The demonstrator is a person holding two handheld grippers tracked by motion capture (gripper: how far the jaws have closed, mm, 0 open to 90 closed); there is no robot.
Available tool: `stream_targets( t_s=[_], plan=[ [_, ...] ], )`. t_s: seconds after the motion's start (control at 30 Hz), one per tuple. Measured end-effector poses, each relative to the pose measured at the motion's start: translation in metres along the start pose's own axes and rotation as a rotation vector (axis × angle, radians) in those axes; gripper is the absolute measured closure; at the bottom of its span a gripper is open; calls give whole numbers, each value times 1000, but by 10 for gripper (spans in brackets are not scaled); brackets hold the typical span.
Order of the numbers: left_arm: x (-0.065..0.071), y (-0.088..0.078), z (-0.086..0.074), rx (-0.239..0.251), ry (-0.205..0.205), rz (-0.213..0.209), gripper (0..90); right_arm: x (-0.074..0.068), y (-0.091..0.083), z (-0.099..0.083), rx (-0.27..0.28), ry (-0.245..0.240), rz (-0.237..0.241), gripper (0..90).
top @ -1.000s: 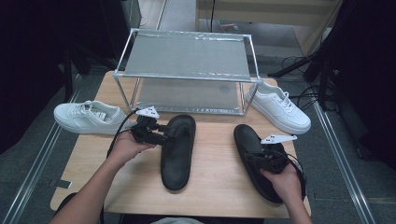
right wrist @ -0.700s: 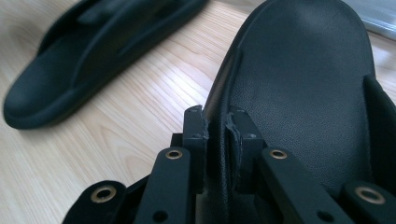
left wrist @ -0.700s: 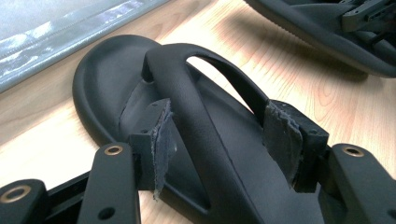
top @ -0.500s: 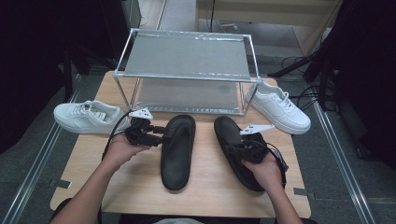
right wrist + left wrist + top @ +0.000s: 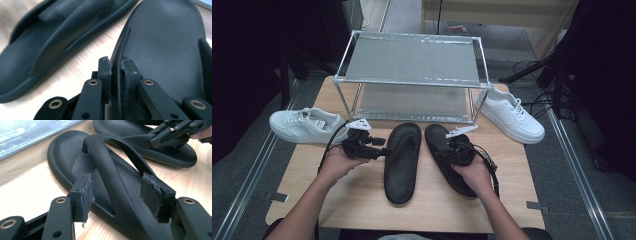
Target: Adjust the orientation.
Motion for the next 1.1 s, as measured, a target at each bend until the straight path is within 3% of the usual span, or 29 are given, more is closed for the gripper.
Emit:
stream_targets(
  t_s=[0.1,0.27,0.4,0.57,0.73,0.9,1.1],
  plan=[
    [0,-1,-2,0,0,0,428,-1,4,0,-5,-19,-18,792],
    [-1,-1,-2,3,0,2,428,0,4,0,-1,-10,-6,765],
    [-1,-1,-2,2,1,2,428,-3,-5,0,62,-15,13,684],
    [-2,-1,-2,1,-7,1,427,-11,-19,1,119,-47,0,668],
    [-1,0,0,3,-1,2,427,-18,-33,-4,146,-54,15,756],
    [-1,2,2,4,2,3,427,-21,-46,-15,162,-8,51,896],
    [-1,6,8,8,3,-6,420,-19,-50,-22,160,23,57,900]
  ],
)
Point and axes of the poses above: each handheld gripper's, and its own axes: y roughly forward along the jaws, z roughly out of its top, x roughly to its right, the point moved 1 cm from there along y, roughly forward along the jaws, and after that the axes turned 14 degrees about z, right-handed, at the moved point
